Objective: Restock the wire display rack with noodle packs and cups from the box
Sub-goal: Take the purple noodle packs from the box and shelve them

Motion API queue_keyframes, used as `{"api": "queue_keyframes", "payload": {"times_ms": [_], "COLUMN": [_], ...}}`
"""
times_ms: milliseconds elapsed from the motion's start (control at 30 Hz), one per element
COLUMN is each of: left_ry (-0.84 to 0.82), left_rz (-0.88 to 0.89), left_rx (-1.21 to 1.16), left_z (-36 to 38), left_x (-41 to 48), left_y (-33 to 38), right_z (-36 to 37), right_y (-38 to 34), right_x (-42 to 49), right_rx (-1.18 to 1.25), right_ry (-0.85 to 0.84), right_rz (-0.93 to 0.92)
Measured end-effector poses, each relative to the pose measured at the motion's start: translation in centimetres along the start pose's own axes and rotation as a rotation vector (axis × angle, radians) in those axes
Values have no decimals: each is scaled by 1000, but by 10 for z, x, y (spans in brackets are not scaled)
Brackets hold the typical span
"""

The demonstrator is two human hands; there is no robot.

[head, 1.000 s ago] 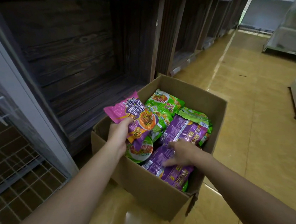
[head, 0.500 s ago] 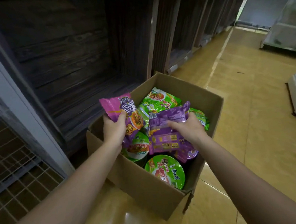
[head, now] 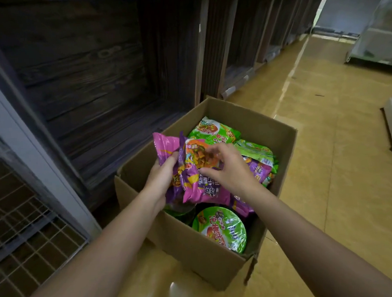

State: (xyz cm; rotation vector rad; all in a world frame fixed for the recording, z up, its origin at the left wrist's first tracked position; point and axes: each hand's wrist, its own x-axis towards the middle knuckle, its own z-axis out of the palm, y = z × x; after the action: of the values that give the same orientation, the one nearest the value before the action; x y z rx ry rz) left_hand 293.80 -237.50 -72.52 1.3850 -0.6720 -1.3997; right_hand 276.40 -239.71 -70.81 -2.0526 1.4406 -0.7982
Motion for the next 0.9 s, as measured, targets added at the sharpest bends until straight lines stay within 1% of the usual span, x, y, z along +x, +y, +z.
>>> {"api": "queue_keyframes", "payload": {"times_ms": [67,133,200,233,267,300,333,400,433,467,533,600,700,767,833,900], "left_ry": [-26,-51,-60,-49,-35,-21,-13,13,22,26,8,3,-39,-89,-75,-57], "left_rz": [-21,-40,-20,-6,0,1,-2,-12,-10,-5,12,19,30,89,163,207], "left_rx": [21,39,38,15,-37,-111,-189,-303,-329,-336,-313,-282,-292,-247,-89,68], "left_z": [-1,0,1,1,2,1,0,-2,-2,-2,1,5,9,10,10,11], "left_x": [-1,-1,-1,0,0,2,3,3,3,3,2,0,-6,-9,-11,-10], "left_y": [1,1,-1,-2,-3,-3,-1,2,3,3,2,2,3,3,1,-3], "right_z": [-6,-14,-21,-23,-25,-26,-27,-24,-21,-16,-5,3,11,19,25,21], "right_y": [0,0,0,2,5,8,11,17,21,26,27,23,17,14,11,5], "right_x": [4,9,14,16,16,15,14,9,8,8,6,3,-1,-1,1,1], "right_rx": [-52,-61,-153,-238,-291,-273,-166,97,187,269,445,597,691,731,703,564], "right_ry": [-50,-177,-296,-318,-320,-307,-262,-88,3,59,80,42,-7,-24,-44,-120], "right_rz": [-83,-143,-153,-136,-91,-32,41,236,339,447,648,781,829,859,877,887]}}
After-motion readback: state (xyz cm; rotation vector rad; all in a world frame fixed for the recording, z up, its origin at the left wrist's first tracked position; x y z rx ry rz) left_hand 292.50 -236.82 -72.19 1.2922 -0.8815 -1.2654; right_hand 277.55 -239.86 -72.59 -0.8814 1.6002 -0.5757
